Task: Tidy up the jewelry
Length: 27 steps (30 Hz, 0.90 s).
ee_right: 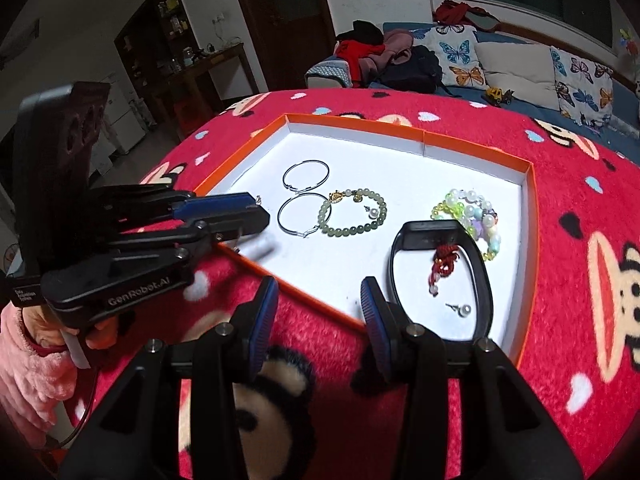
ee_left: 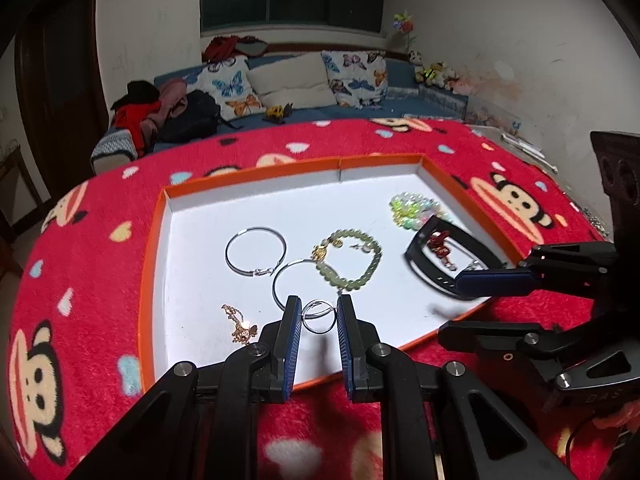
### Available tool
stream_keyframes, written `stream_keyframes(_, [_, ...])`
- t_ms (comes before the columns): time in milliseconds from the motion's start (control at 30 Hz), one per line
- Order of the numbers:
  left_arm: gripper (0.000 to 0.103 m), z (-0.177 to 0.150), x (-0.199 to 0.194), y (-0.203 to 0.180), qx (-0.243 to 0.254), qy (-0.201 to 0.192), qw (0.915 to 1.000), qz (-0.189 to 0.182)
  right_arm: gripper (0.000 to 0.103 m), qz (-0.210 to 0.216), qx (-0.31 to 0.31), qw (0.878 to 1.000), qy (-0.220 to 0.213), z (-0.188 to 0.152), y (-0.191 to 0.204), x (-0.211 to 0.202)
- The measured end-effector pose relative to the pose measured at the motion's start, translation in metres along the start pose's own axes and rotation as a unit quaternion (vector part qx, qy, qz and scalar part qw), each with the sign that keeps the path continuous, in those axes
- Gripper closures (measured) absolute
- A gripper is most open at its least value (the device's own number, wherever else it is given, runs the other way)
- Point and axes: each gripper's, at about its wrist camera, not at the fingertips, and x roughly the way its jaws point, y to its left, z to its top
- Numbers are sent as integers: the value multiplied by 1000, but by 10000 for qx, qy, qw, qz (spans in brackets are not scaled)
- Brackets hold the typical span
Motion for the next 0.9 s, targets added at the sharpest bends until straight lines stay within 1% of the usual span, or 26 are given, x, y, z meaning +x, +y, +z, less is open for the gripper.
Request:
stream_keyframes(167, [84, -3, 12, 4, -41, 112, 9999, -5, 59, 44, 55, 10000, 35, 3, -2, 8])
stream_keyframes(533, [83, -4, 15, 4, -105, 155, 9998, 50, 59, 24, 29, 10000, 27, 1, 2, 5])
stream_keyframes(700, [83, -5, 2, 5, -203, 85, 9997, 121, 59, 19, 13, 10000, 32, -3, 4, -1])
stream_keyframes(800, [83, -7, -12, 4, -296, 30, 9995, 135, 59, -90, -50, 9999, -13, -9, 8, -6])
stream_keyframes(900, [83, -12, -28, 0, -357, -26, 9991, 225, 58, -165, -73, 9998, -74, -13, 10, -14])
